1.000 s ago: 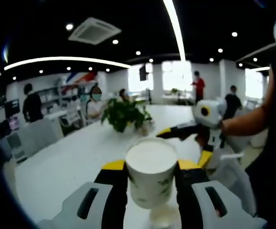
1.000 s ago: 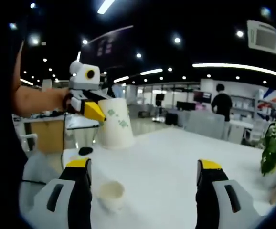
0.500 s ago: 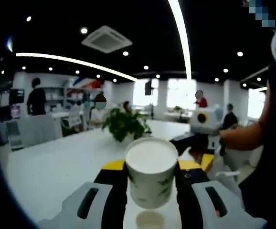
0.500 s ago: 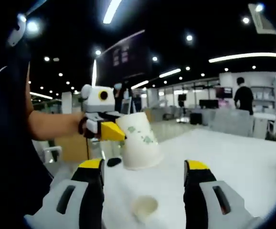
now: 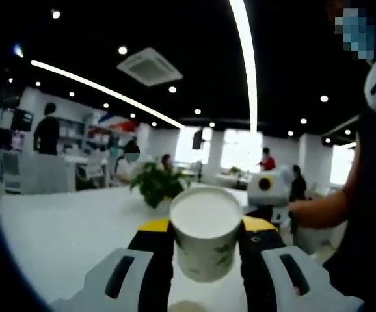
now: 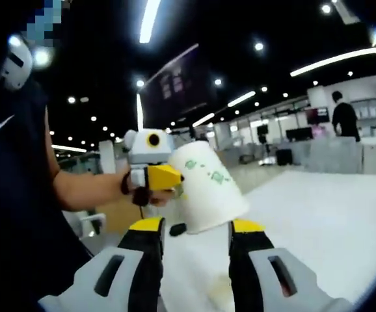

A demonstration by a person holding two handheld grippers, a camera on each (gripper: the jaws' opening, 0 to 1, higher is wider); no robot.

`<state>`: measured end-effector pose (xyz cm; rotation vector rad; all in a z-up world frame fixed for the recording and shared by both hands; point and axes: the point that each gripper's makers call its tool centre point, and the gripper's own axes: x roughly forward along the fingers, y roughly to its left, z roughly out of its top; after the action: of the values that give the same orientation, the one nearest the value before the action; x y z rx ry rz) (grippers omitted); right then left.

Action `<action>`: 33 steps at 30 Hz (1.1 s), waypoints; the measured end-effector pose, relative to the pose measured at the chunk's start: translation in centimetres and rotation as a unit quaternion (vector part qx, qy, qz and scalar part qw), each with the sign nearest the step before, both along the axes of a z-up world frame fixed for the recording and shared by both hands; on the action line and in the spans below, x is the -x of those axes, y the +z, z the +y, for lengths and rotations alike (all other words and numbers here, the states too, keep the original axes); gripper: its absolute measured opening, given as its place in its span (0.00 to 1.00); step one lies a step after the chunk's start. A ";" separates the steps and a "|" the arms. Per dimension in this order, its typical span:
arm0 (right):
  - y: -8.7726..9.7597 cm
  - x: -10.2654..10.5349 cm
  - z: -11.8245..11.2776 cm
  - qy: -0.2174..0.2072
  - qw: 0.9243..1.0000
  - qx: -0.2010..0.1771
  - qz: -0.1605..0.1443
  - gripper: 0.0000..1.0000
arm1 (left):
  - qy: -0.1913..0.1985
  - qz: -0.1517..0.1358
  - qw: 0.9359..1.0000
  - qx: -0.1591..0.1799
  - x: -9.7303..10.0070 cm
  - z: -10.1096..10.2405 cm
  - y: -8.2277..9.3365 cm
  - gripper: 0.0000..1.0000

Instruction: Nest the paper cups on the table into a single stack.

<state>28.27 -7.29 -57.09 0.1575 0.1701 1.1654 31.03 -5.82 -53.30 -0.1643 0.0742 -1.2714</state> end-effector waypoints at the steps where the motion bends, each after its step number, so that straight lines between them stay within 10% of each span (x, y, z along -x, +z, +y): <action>1: 0.1 0.0 -0.1 0.000 1.000 -0.003 0.002 0.30 | -0.004 0.002 1.000 -0.004 0.1 0.1 -0.2 0.37; 17: 2.2 1.9 -1.3 0.072 0.991 -0.092 0.068 0.05 | -0.071 0.003 0.996 -0.057 2.3 0.7 -2.1 0.37; 33: 5.5 1.6 -0.8 0.097 0.988 -0.105 0.051 0.00 | -0.068 0.013 0.996 -0.050 2.4 0.9 -1.9 0.36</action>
<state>26.69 -8.07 -51.59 0.3933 0.1548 1.3705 28.67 -4.93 -55.18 -0.0910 0.1737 -1.3980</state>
